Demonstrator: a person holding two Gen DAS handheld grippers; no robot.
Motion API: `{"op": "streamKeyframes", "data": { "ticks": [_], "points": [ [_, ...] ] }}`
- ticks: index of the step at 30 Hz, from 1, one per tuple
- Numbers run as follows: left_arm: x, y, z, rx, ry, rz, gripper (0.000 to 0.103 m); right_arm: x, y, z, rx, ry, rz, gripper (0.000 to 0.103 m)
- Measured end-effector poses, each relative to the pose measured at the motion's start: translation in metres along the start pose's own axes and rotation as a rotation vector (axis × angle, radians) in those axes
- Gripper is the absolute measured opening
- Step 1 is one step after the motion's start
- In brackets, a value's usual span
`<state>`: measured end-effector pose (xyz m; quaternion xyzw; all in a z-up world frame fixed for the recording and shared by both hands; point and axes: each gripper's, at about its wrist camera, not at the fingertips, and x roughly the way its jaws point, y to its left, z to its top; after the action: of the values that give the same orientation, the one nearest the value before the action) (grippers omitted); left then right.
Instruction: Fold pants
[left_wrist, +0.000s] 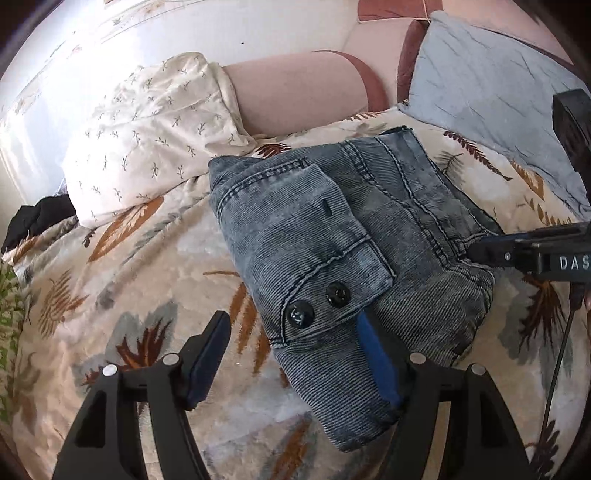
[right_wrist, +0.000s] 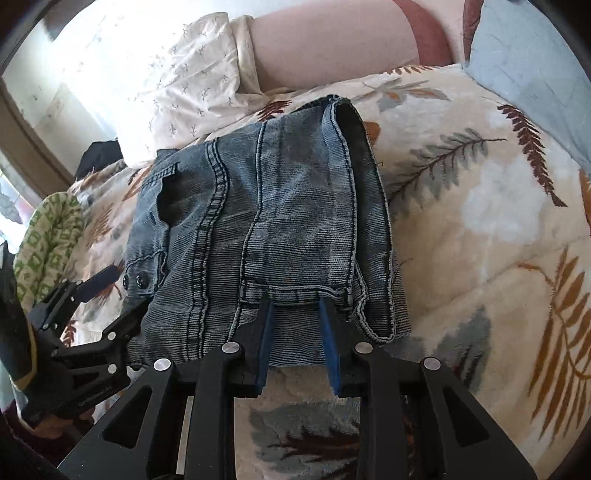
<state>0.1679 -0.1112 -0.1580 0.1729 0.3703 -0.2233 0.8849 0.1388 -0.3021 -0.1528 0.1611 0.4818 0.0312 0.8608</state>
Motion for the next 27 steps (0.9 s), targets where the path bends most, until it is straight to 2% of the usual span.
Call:
{"op": "streamKeyframes", "data": {
  "ticks": [9, 18, 22, 27],
  "points": [
    [-0.022, 0.006, 0.005, -0.060, -0.014, 0.027, 0.078, -0.014, 0.006, 0.003, -0.004, -0.013, 0.004, 0.025],
    [-0.065, 0.016, 0.010, -0.073, -0.123, 0.065, 0.089, -0.037, 0.022, 0.013, -0.012, -0.139, 0.019, 0.026],
    [-0.073, 0.027, 0.011, -0.105, -0.137, 0.078, 0.091, -0.047, 0.024, 0.017, 0.000, -0.207, 0.027, 0.026],
    [-0.074, 0.039, 0.012, -0.145, -0.133, 0.132, 0.096, -0.049, 0.028, 0.020, 0.008, -0.243, 0.031, 0.026]
  ]
}}
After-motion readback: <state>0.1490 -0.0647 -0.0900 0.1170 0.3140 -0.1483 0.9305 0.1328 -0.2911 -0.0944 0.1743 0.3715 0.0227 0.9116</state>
